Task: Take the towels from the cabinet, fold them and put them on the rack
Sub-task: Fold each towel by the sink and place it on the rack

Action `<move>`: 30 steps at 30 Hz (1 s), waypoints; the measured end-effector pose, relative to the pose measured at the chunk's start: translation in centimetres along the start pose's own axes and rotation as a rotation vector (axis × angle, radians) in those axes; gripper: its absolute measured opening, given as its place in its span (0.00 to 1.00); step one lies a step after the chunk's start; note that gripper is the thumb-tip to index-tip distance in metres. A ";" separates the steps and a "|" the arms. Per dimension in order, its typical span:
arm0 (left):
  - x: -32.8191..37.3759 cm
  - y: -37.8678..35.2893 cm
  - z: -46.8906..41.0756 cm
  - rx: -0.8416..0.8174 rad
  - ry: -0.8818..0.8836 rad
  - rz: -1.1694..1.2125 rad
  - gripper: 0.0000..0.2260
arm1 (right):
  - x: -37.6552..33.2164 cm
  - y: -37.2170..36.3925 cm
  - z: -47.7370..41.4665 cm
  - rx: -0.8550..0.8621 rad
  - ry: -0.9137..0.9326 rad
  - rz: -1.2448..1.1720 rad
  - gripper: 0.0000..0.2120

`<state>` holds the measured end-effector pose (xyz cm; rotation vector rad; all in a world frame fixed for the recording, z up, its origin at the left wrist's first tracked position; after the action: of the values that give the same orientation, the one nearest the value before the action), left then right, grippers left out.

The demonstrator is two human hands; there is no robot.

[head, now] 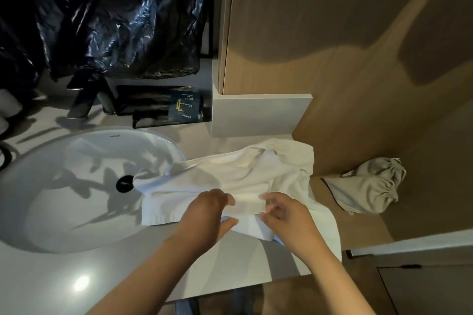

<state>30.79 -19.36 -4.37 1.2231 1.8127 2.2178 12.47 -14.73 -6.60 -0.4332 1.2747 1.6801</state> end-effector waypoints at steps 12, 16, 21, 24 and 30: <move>0.0 0.3 -0.6 0.148 0.144 0.069 0.09 | -0.4 1.2 -0.2 -0.049 0.097 -0.147 0.15; -0.9 1.8 1.2 0.199 0.221 0.145 0.08 | -0.9 2.1 -0.6 0.006 0.170 -0.092 0.14; -1.2 3.9 2.8 0.247 0.250 0.159 0.09 | -1.6 1.1 -1.3 -0.046 0.251 0.107 0.14; -1.4 4.8 3.5 0.255 0.257 0.230 0.10 | -2.8 0.7 -1.4 -0.044 0.341 0.144 0.08; -0.6 6.1 3.0 0.312 0.224 0.387 0.12 | -5.9 0.7 -0.4 -0.074 0.450 -0.013 0.10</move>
<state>35.56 -19.13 0.46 1.5512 2.2438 2.4137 14.65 -17.84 -2.05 -0.9001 1.5263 1.6776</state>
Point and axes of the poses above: each hand's wrist, its own z-axis away from the middle knuckle, its own y-axis out of the back of the hand, x = y × z, the point moved 6 cm from there along -z, towards the middle knuckle, and after that the axes turned 5 degrees about -y, right-handed, at the moved point
